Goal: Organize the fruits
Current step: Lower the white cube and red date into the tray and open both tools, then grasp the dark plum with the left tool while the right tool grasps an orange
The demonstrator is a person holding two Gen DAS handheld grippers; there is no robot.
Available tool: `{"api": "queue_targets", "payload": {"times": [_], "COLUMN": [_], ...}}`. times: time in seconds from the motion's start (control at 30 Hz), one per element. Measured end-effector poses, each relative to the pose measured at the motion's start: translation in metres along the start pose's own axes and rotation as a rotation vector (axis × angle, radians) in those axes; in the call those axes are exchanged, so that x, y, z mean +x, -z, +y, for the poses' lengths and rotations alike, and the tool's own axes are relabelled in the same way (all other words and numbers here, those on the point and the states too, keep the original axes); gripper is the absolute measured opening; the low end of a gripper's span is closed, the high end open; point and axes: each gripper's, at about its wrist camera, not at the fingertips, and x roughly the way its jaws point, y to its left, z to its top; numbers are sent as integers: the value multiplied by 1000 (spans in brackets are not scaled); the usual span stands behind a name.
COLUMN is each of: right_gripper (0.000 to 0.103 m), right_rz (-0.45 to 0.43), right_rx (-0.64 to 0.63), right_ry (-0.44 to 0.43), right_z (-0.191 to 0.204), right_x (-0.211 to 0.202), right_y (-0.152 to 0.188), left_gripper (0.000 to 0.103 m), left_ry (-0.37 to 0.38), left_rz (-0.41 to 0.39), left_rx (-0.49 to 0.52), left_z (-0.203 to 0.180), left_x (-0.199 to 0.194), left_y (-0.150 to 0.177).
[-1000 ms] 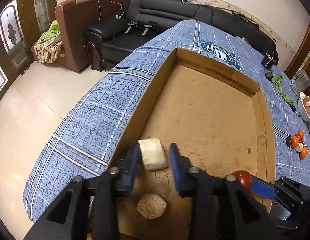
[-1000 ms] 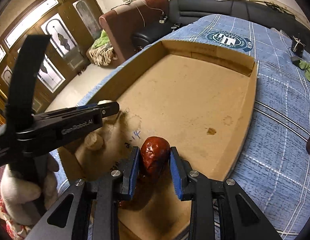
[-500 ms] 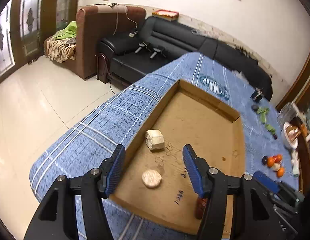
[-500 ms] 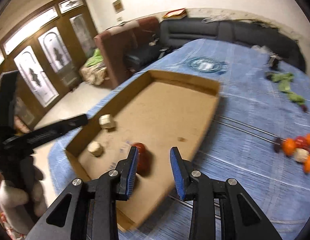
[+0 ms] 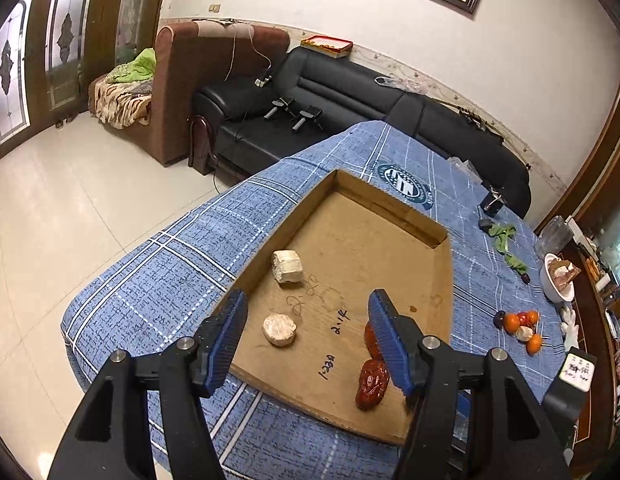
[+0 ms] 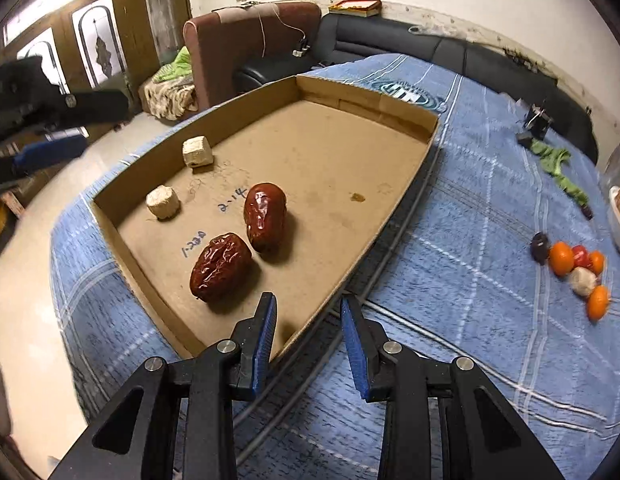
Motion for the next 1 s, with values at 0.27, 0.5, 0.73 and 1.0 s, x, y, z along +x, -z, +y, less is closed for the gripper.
{"api": "queue_targets", "payload": {"times": [0.27,0.5,0.73,1.0], "right_gripper": [37,37,37,36], "right_rz": [2,-138,-209,-176], "right_rx": [-22,102,313,545], "right_ry": [33,-71,91,232], "right_z": [-4,-44,-163,-284], "right_x": [-7,-50,-104,-117], "right_y": [6,2,37,81], "left_gripper": [63,63,83,83], "left_ry": [24,39,98,252], "left_rz": [-21,-39,-128,31], "left_rx": [19,85,176,337], "left_z": [-12,-35,-73,-161], "left_x": [-14,-25,-45,6], "left_y": [-2,0,1,26]}}
